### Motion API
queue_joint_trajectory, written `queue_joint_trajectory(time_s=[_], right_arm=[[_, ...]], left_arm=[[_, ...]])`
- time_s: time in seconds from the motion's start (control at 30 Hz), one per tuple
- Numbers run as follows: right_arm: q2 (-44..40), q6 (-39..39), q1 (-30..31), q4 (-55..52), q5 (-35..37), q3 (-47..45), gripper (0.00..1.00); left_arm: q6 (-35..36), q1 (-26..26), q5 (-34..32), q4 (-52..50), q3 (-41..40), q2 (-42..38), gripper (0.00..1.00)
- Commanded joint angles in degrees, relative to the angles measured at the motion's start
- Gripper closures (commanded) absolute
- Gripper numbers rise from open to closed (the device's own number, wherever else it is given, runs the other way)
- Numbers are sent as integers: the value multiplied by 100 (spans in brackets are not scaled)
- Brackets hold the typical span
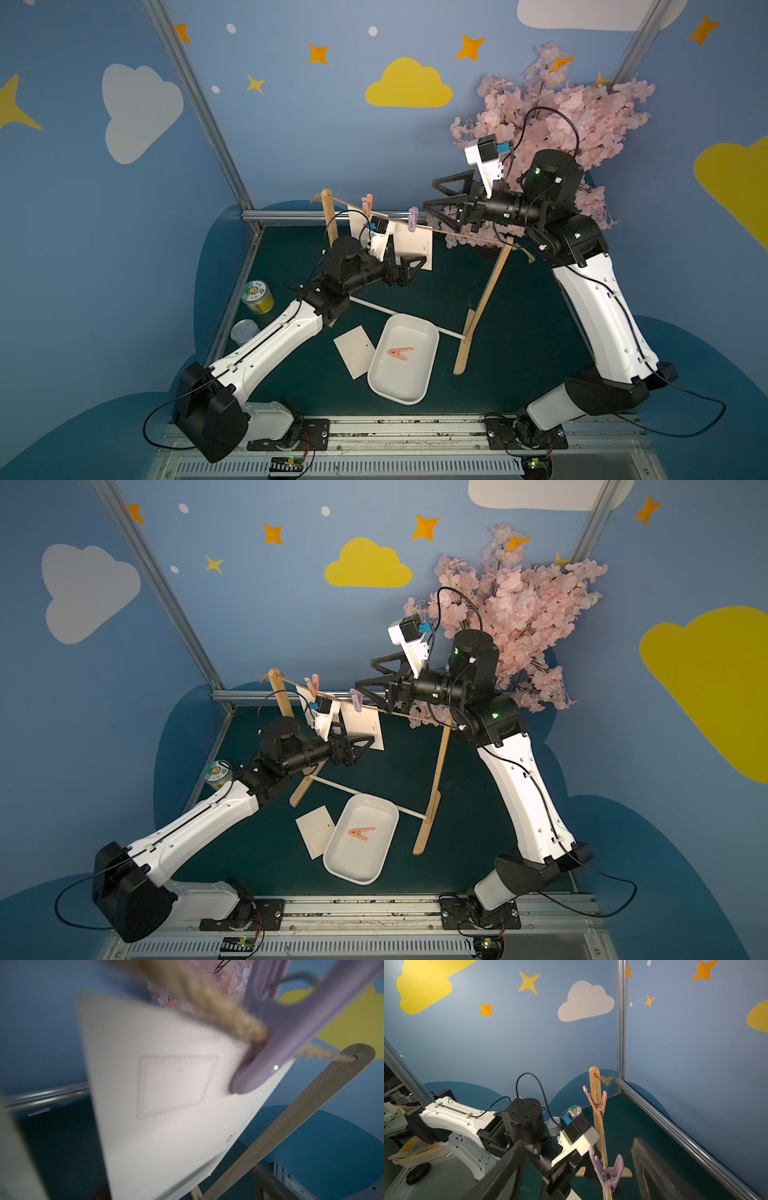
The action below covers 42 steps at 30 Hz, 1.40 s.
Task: Remove the postcards from the strings
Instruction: Pinch the postcard on the clothesline.
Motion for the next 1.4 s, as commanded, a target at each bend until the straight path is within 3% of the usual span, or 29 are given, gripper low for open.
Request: queue_joint_trajectory(time_s=[0.0, 0.57, 0.87, 1.03, 1.37], right_arm=[[140, 112, -63, 146, -175, 276, 19], [958, 144, -130, -127, -389, 1142, 19], [1176, -2, -135, -336, -440, 1302, 19], [1223, -2, -131, -340, -560, 1304, 19], [1291, -22, -144, -370, -911, 1327, 19]], left_arm=[[-13, 20, 146, 281, -26, 46, 9], [-102, 21, 147, 461, -255, -11, 31], [-79, 27, 205, 488, -289, -42, 53], [-49, 25, 252, 466, -306, -78, 72], [12, 34, 393, 417, -386, -222, 93]])
